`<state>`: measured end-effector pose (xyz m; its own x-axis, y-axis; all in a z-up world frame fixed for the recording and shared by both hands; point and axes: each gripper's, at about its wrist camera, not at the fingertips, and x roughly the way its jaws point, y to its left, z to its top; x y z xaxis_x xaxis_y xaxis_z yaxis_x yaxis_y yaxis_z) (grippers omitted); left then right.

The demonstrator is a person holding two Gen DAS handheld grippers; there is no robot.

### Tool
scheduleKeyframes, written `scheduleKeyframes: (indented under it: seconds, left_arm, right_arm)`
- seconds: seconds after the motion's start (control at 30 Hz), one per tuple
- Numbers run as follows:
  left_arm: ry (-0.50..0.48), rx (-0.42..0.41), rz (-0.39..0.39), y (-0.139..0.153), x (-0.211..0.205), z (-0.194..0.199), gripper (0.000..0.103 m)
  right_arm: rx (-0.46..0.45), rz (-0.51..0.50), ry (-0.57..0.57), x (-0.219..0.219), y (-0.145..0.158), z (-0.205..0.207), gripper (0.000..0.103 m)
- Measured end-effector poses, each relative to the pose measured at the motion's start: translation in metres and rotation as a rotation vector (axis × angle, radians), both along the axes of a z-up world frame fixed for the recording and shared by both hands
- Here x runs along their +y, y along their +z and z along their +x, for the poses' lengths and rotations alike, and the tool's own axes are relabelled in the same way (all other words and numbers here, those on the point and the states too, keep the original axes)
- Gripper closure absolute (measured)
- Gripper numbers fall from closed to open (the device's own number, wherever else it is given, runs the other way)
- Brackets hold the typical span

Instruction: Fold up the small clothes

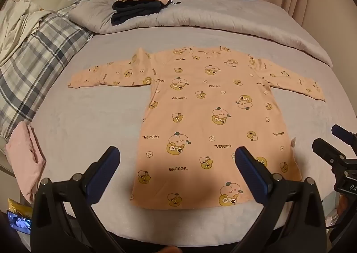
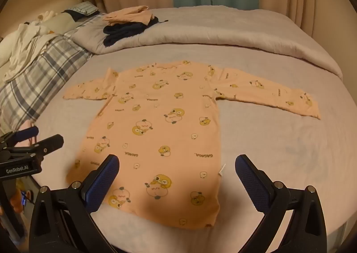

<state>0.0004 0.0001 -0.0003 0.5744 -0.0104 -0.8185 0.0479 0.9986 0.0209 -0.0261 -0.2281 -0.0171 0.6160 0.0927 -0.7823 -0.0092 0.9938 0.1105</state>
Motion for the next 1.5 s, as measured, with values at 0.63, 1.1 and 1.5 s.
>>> scheduleKeyframes:
  seconds: [0.63, 1.1, 1.5]
  left_arm:
    - [0.004, -0.011, -0.001, -0.005, -0.001, -0.002, 0.0]
    - [0.003, -0.013, 0.004, -0.002, 0.003, -0.001, 0.0]
    - [0.001, -0.015, 0.01, 0.001, 0.005, -0.001, 0.0]
  right_arm:
    - [0.004, 0.01, -0.001, 0.0, 0.0, 0.0, 0.0]
    - [0.005, 0.012, -0.001, 0.0, 0.002, -0.001, 0.0]
    - [0.005, 0.012, 0.0, 0.002, 0.003, 0.0, 0.0]
